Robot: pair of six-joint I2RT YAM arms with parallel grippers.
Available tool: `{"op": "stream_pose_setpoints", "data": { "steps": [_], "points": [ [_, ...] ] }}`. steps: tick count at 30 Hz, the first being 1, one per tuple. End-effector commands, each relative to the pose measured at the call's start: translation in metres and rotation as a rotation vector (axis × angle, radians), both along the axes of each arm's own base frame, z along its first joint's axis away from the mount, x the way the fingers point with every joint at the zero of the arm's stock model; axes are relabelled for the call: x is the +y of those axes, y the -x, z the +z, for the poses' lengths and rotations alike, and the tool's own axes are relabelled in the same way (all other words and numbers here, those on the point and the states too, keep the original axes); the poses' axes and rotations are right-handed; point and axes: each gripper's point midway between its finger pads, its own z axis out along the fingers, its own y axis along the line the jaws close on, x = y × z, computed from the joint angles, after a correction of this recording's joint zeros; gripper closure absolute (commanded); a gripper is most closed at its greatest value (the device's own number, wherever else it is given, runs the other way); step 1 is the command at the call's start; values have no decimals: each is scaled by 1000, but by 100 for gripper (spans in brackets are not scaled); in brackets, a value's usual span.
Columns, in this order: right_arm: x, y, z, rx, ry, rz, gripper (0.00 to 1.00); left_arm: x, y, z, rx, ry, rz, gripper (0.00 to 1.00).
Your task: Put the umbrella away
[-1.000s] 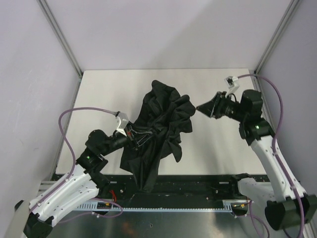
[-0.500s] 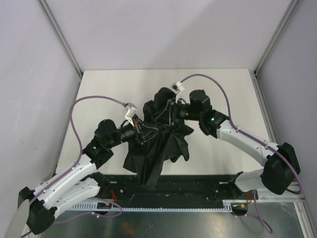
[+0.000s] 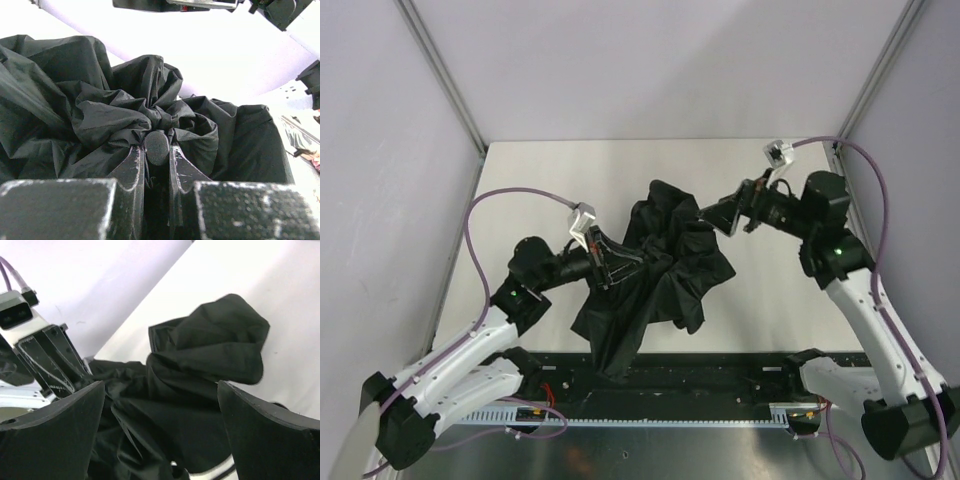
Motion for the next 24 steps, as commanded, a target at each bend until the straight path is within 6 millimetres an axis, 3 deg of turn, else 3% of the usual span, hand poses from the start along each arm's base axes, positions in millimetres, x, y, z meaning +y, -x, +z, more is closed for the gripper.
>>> {"op": "stream_pose_setpoints", "data": {
  "steps": [1, 5, 8, 11, 14, 18, 22, 24],
  "points": [
    [-23, 36, -5, -78, 126, 37, 1, 8, 20, 36, -134, 83, -86, 100],
    [-15, 77, 5, -183, 61, 167, 1, 12, 30, 41, -175, 81, -135, 100],
    [-4, 106, -1, -209, 16, 338, 1, 11, 42, 45, -204, 69, -217, 100],
    [12, 121, -16, -216, 24, 438, 1, 11, 52, 48, -225, 62, -279, 100],
    [32, 137, -12, -250, 15, 477, 1, 11, 46, 51, -208, 73, -242, 100],
    [64, 140, -16, -247, 13, 437, 1, 7, 39, 57, -134, 99, -236, 100],
    [103, 137, -21, -205, -35, 439, 8, 3, 36, 55, -98, 109, -244, 100],
    [105, 126, -21, -178, -21, 390, 11, 3, 32, 54, -71, 116, -228, 100]
  ]
}}
